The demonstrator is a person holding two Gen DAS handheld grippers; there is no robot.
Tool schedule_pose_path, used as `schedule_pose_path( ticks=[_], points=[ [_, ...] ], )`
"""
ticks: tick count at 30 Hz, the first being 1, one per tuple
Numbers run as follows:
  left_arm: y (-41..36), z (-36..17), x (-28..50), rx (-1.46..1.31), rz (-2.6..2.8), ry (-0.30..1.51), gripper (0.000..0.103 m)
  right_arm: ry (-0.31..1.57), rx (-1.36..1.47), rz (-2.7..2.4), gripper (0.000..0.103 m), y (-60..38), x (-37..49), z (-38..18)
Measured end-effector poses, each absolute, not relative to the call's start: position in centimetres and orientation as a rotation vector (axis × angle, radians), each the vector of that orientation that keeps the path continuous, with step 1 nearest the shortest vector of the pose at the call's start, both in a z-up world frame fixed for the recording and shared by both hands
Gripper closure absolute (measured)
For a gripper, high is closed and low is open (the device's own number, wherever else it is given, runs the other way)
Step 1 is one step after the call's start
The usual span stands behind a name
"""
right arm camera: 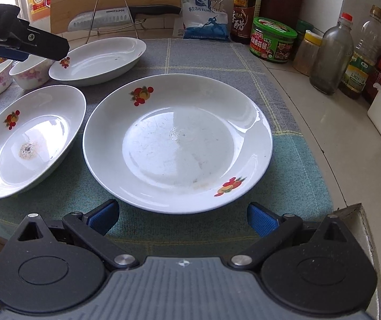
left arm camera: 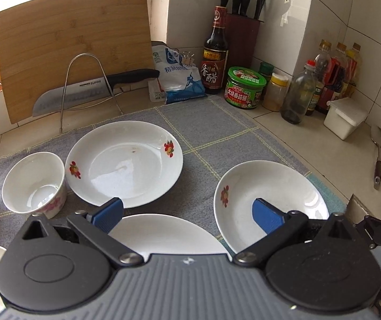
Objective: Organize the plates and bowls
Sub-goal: 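Move the left tool toward the white flower plate beside the counter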
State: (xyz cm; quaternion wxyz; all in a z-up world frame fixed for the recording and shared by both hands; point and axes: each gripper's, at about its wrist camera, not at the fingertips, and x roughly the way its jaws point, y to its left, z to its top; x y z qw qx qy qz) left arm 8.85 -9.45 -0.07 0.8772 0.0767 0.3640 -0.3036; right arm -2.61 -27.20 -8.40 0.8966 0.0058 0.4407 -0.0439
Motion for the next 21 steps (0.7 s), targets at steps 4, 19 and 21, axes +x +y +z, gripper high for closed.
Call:
schedule_pose_path(
  ticks=[4,19,21],
  points=[
    [-10.6,-0.5,9.6,0.15,-0.658,0.786,0.001,0.915,0.006,-0.056,0.0,-27.8,-1.7,-9.0],
    [-16.2,-1.9,11.5,0.235,-0.795,0.863,0.001,0.778,-0.034,0.042,0.0,-28.8,-3.0,-9.8],
    [-17.2,-2.1,12.0,0.279,-0.821,0.871,0.001,0.741,-0.031,0.04,0.0,-28.9,-3.5,-10.1]
  ],
)
